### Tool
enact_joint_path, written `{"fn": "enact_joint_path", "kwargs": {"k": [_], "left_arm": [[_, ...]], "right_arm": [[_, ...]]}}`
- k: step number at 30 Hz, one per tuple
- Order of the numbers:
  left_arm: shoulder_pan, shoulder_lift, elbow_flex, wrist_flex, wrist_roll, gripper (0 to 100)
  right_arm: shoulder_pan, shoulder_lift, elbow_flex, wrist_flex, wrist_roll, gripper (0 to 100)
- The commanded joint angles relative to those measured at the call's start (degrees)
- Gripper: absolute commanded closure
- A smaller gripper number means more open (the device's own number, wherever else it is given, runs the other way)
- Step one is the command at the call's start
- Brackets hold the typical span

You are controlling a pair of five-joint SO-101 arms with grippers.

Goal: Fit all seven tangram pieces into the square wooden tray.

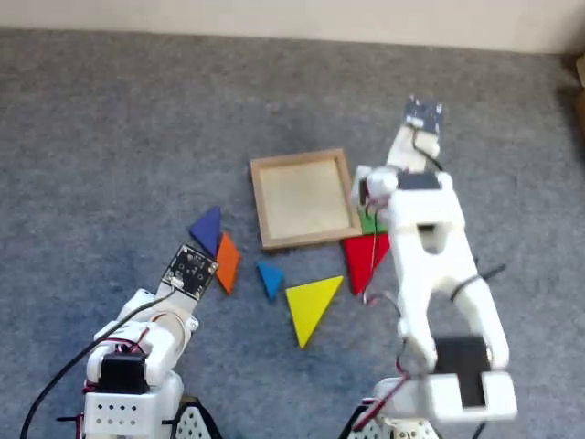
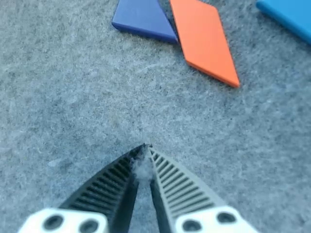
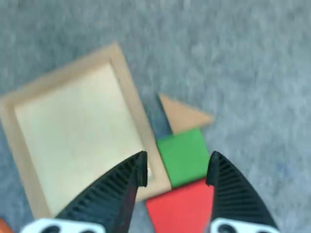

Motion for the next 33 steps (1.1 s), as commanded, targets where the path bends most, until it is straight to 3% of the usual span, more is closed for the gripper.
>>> {"fn": "enact_joint_path", "kwargs": {"k": [1,11,14,23,33], "left_arm": [[-0.4,-1.3,1.3,0.2,-0.4,99],[-0.4,-1.3,1.3,0.2,-0.4,99],[-0.4,-1.3,1.3,0.2,-0.4,99],[-0.4,-1.3,1.3,0.2,-0.4,99],[-0.4,-1.3,1.3,0.2,-0.4,99]], "right_arm": [[0.7,6.4,-11.8,-1.3,-0.1,79.3],[2.0,25.3,-27.8,-0.8,0.2,79.3],[2.0,29.2,-29.2,0.8,3.5,79.3],[1.6,28.1,-29.0,27.2,12.7,79.3],[0.2,18.5,-28.8,43.1,19.0,79.3]]}}
